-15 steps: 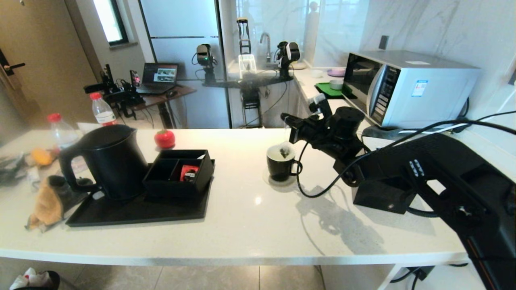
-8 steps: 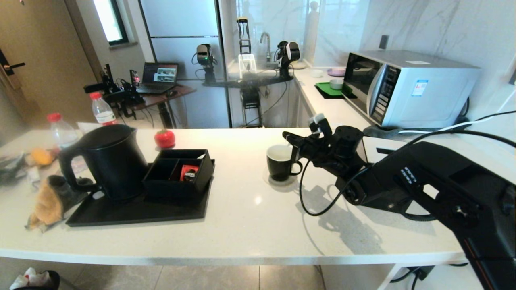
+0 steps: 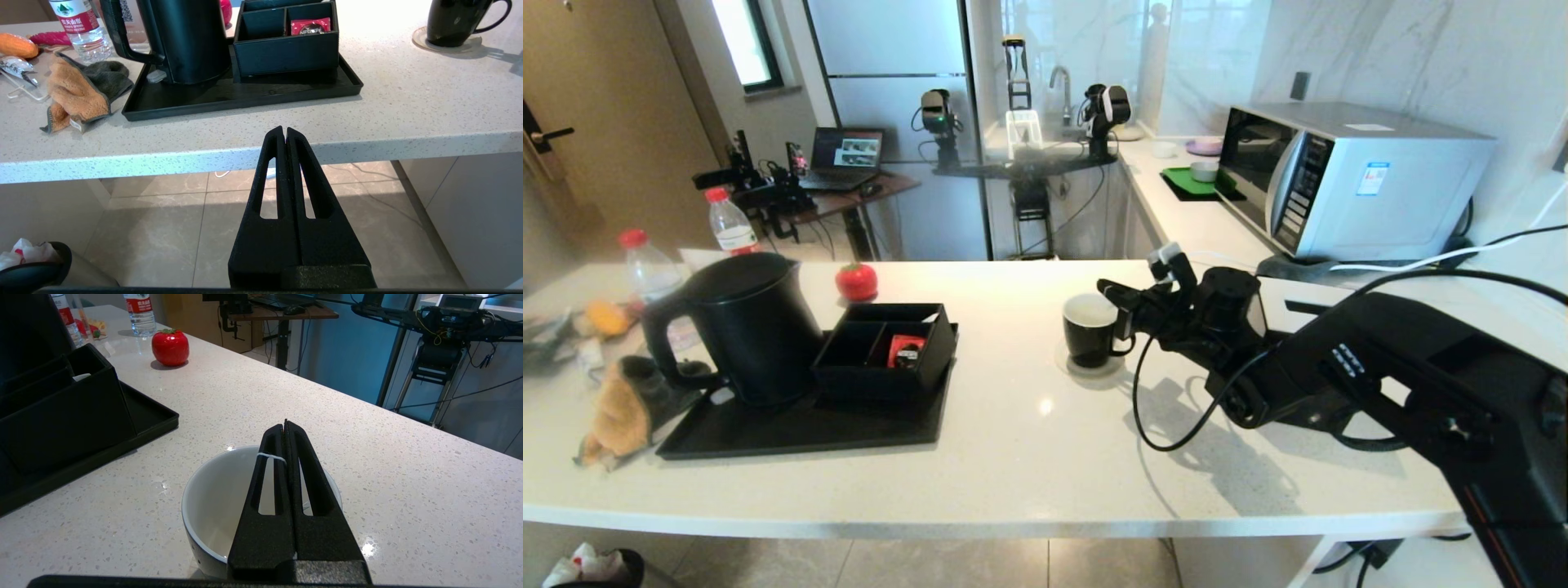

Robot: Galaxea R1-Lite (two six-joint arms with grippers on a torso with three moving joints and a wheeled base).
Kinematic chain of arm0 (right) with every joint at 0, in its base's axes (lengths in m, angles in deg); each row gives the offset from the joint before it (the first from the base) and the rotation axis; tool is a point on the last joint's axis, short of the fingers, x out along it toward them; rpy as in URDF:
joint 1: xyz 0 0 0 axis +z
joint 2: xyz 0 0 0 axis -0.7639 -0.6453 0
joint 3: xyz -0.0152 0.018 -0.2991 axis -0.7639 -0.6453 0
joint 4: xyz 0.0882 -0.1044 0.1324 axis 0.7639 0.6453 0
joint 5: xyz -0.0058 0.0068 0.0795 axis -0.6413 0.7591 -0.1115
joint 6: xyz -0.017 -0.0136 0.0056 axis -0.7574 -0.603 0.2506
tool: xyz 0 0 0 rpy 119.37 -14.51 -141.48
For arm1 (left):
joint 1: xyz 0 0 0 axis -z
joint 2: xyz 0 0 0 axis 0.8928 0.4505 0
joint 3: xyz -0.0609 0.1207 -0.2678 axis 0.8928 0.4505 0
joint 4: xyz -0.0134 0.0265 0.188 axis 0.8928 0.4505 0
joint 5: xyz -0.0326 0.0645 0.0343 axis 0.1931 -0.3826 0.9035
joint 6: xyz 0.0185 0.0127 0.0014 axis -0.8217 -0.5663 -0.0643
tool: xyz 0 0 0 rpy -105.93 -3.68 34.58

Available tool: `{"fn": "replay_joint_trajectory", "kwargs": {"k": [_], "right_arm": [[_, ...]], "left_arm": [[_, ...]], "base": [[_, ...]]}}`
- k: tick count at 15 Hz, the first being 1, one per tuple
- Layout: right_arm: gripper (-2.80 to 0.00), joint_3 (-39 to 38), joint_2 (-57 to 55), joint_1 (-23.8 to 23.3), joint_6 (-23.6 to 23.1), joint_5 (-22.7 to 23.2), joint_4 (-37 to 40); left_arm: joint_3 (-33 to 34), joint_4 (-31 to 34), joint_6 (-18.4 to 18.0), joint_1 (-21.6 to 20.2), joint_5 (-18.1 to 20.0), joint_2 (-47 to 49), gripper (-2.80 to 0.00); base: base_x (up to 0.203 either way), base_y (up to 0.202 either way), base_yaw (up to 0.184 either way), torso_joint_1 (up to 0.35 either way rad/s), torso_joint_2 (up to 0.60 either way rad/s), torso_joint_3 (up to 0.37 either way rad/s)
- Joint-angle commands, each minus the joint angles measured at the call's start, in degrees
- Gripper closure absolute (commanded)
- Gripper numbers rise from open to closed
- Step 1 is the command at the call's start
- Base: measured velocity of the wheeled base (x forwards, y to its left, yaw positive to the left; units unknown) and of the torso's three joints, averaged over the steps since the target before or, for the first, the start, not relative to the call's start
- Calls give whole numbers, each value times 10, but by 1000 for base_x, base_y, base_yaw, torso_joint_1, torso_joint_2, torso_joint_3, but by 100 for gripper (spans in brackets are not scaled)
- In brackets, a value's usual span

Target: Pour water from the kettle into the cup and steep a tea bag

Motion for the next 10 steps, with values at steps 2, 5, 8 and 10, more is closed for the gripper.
{"fn": "replay_joint_trajectory", "kwargs": {"k": [2, 5, 8, 10], "right_arm": [[0, 0, 1, 1, 0, 1, -5], [0, -1, 2, 1, 0, 1, -4], [0, -1, 2, 1, 0, 1, -4], [0, -1, 2, 1, 0, 1, -4]], "left_arm": [[0, 0, 0, 0, 0, 0, 0], [0, 0, 0, 0, 0, 0, 0], [0, 0, 0, 0, 0, 0, 0], [0, 0, 0, 0, 0, 0, 0]], "base": [[0, 0, 0, 0, 0, 0], [0, 0, 0, 0, 0, 0], [0, 0, 0, 0, 0, 0], [0, 0, 0, 0, 0, 0]]}}
